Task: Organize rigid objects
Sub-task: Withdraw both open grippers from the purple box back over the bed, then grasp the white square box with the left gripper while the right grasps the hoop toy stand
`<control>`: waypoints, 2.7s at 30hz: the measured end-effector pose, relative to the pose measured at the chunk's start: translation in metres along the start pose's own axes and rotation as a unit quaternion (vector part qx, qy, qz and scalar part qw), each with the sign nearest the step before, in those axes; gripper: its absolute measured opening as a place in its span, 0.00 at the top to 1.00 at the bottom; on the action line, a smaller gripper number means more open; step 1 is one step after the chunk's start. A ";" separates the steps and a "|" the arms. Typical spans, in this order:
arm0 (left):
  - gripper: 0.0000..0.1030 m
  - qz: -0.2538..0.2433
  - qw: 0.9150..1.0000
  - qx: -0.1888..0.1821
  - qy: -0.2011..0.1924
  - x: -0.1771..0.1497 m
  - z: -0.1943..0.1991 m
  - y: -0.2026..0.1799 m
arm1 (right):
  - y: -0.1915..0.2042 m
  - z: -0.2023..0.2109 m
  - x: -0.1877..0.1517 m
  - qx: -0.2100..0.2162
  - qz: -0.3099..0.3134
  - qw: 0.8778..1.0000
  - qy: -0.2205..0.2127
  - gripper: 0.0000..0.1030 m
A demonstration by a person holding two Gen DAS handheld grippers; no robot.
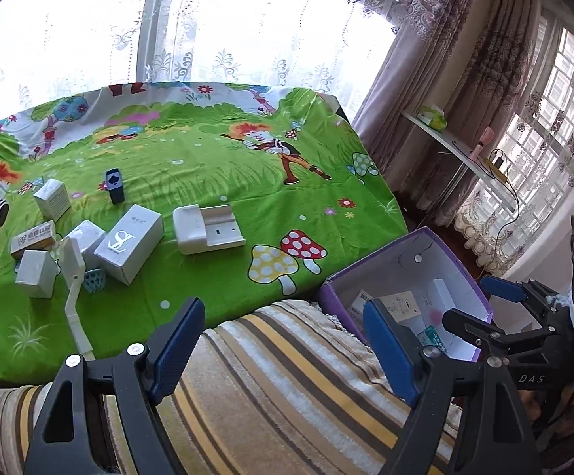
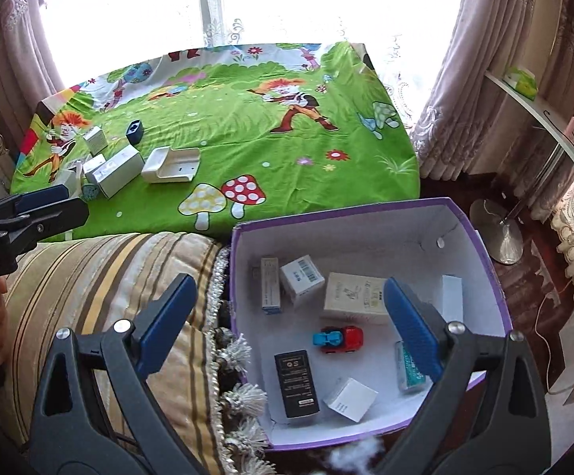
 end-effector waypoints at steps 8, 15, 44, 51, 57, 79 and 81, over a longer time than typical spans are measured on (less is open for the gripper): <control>0.19 0.044 0.998 0.036 -0.006 -0.008 0.023 0.071 | 0.037 -0.019 0.015 0.037 0.001 0.999 0.017 0.06; 0.19 0.083 0.994 0.072 -0.003 -0.009 0.035 0.128 | 0.067 -0.034 0.028 0.055 0.018 0.998 0.030 0.06; 0.37 0.110 0.977 0.157 0.090 0.007 -0.023 0.248 | 0.219 -0.093 0.050 0.149 0.087 0.980 0.099 0.06; 0.57 0.124 0.978 0.137 0.098 0.005 -0.036 0.258 | 0.263 -0.111 0.045 0.167 0.118 0.971 0.127 0.11; 0.58 0.143 0.979 0.125 0.075 0.003 -0.029 0.262 | 0.288 -0.134 0.042 0.170 0.123 0.965 0.155 0.23; 0.58 0.194 0.971 0.141 -0.011 -0.010 0.018 0.270 | 0.322 -0.146 0.036 0.163 0.174 0.959 0.151 0.83; 0.58 0.197 0.970 0.141 -0.014 -0.011 0.020 0.268 | 0.320 -0.139 0.038 0.171 0.172 0.960 0.138 0.84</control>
Point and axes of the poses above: each gripper's, at about its wrist camera, not at the fingertips, and z roughly against the way its jaws point, y to its left, x to its top, the point moved 5 cm from there along -z, roughly the way its jaws point, and after that the axes turned 3 degrees about -x, right-handed, at the moved point
